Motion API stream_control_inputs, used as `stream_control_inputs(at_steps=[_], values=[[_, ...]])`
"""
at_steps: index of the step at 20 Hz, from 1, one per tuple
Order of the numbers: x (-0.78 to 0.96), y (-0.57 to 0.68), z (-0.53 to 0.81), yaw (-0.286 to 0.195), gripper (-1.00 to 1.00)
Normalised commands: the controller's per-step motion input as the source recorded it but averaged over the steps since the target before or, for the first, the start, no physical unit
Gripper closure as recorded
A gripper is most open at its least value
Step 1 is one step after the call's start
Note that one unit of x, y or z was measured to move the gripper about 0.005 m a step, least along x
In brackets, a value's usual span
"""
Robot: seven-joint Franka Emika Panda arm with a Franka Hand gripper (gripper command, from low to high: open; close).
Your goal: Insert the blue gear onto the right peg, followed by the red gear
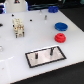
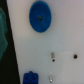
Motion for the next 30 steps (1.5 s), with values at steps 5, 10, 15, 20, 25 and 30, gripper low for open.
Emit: stream_control_inputs(at_steps=[5,10,15,20,25,30], values=[[-0.33,0.37,-0.51,0.000,-1.00],[-0.36,0.05,-0.59,0.000,-1.00],[-0.32,-0.12,-0.57,0.000,-1.00],[-0.15,-0.22,-0.55,0.000,-1.00],[-0.10,-0.12,-0.27,0.000,-1.00],[-0.18,-0.06,0.07,0.000,-1.00]])
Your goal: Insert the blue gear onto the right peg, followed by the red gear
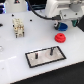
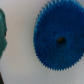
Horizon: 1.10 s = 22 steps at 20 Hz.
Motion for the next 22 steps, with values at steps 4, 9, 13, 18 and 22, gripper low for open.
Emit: stream_control_inputs(at_steps=[4,9,13,18,22], values=[[-0.28,-0.07,0.02,0.000,-1.00],[-0.18,-0.13,0.03,0.000,-1.00],[-0.19,-0.13,0.00,0.000,-1.00],[-0.13,-0.10,-0.05,0.000,-1.00],[-0.29,-0.08,-0.15,0.000,-1.00]])
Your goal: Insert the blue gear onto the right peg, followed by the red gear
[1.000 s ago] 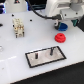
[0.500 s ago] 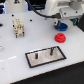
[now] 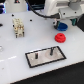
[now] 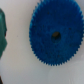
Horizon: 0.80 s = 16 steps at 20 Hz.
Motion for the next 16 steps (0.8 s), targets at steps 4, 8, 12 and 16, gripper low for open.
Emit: stream_control_inputs(at_steps=[4,8,12,16], values=[[-0.30,-0.09,-0.15,0.000,-1.00],[-0.16,0.00,-0.13,0.000,-1.00],[-0.27,0.00,-0.22,0.000,-1.00],[-0.14,0.00,-0.37,0.000,-1.00]])
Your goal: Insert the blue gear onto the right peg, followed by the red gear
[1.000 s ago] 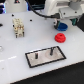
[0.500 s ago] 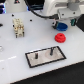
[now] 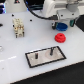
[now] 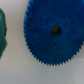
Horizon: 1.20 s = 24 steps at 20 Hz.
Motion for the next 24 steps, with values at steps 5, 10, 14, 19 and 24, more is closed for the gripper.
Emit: stream_control_inputs(at_steps=[5,10,14,19,24], values=[[-0.09,0.00,-0.41,0.000,1.00],[-0.17,0.01,-0.23,0.000,1.00],[-0.13,0.00,-0.14,0.000,1.00],[-0.05,0.01,-0.02,0.000,1.00],[-0.05,-0.03,0.04,0.000,1.00]])
